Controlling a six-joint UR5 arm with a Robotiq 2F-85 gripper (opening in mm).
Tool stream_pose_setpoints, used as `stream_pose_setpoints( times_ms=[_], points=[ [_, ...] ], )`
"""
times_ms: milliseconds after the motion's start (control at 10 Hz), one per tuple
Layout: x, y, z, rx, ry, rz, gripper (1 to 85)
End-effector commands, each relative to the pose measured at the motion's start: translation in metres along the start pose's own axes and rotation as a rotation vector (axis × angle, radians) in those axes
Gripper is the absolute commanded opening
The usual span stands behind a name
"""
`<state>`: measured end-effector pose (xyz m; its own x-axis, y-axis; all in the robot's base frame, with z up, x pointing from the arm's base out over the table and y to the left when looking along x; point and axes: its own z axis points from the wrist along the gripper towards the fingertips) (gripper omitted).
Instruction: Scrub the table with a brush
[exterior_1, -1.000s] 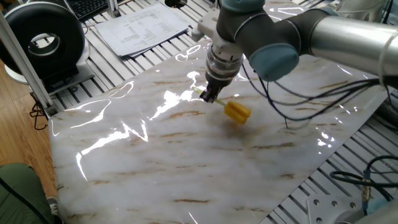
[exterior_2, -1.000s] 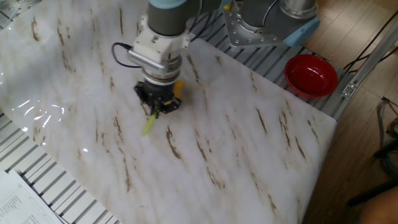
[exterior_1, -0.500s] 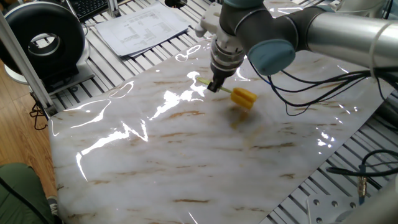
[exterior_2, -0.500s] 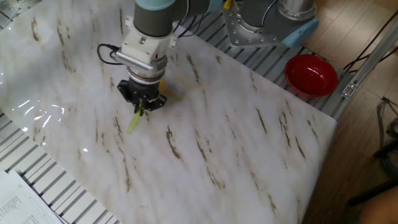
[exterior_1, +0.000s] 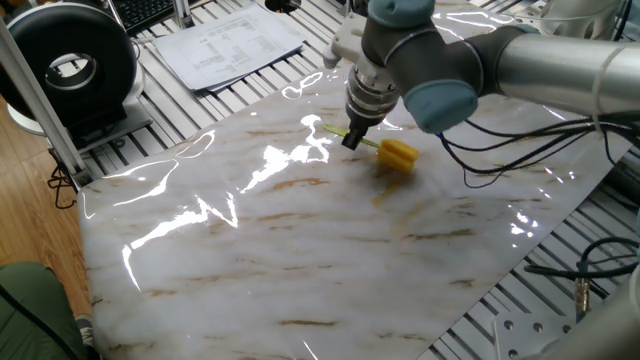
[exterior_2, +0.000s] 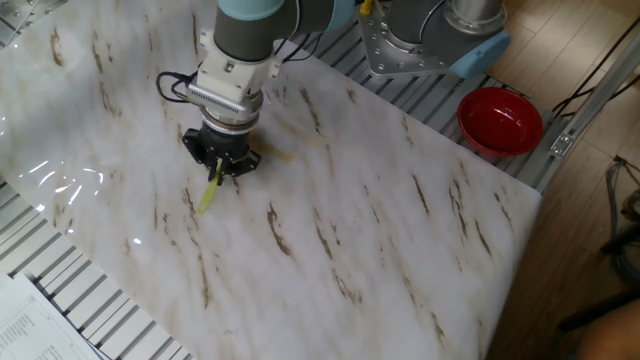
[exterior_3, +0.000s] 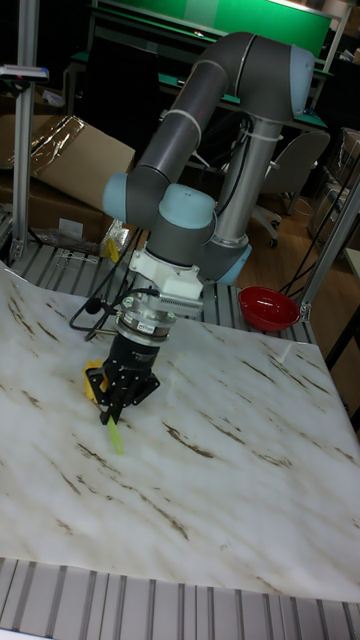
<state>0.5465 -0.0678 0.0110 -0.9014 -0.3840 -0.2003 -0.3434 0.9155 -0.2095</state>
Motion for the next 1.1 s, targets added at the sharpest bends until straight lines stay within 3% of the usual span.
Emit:
stream_pose_setpoints(
  times_ms=[0, 300, 600, 1000],
  points=[
    [0.001, 0.015, 0.002, -0.065, -0.015, 0.057, 1.0],
    [-0.001, 0.035, 0.001, -0.135, -0.012, 0.117, 1.0],
    [-0.002, 0.047, -0.002, -0.174, -0.009, 0.153, 1.0],
    [-0.01, 0.062, -0.009, -0.185, -0.006, 0.195, 1.0]
  ],
)
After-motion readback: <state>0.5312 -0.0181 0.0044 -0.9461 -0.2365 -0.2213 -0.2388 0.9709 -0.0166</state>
